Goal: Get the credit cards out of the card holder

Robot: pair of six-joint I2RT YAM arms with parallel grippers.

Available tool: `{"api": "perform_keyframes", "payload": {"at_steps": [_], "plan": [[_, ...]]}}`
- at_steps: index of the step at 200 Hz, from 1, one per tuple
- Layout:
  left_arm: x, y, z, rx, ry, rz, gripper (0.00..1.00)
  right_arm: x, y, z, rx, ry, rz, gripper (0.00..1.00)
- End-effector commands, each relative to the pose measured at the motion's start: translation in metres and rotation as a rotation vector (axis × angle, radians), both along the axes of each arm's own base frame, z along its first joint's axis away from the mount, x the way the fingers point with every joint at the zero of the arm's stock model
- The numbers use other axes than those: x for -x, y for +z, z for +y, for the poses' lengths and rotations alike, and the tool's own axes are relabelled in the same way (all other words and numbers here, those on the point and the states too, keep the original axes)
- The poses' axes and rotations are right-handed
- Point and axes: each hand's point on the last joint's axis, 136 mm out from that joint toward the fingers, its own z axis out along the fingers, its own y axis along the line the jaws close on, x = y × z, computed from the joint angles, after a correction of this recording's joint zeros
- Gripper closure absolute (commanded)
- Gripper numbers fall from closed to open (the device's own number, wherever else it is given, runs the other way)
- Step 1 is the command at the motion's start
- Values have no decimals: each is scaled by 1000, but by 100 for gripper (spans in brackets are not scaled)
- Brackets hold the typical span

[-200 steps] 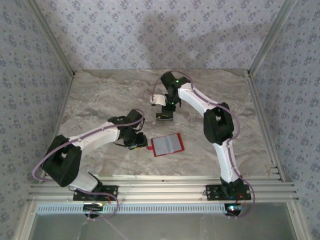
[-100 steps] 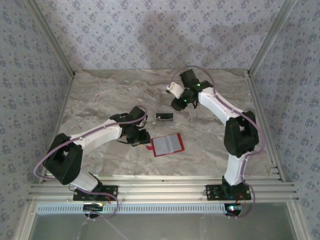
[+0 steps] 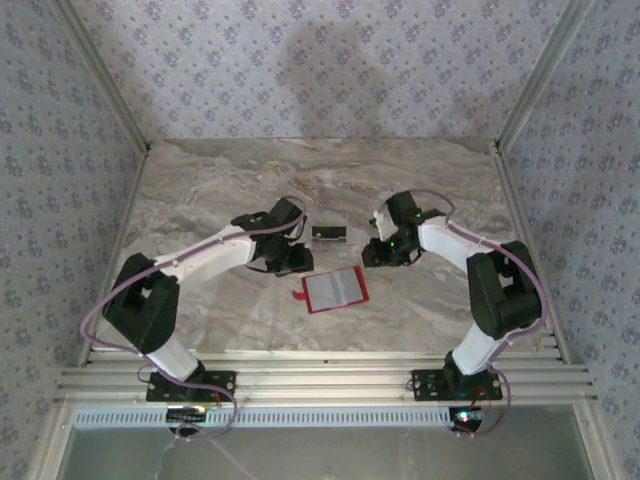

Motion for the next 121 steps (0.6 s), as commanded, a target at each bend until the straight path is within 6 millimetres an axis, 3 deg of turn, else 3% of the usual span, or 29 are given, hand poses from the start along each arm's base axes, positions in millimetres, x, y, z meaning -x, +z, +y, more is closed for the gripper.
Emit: {"api": "perform_keyframes", "payload": {"at_steps": [1,65,121], "plan": [[-2,2,-21,30,-57,3,62,14,2,8,-63,-54,37,63],[-8,-11,-30,17,-72,20,62,43,-20,20,-47,-50,92,64],[-17,-8,-8,7,-32,14,62,60,-16,33,-41,-18,103,69]]}}
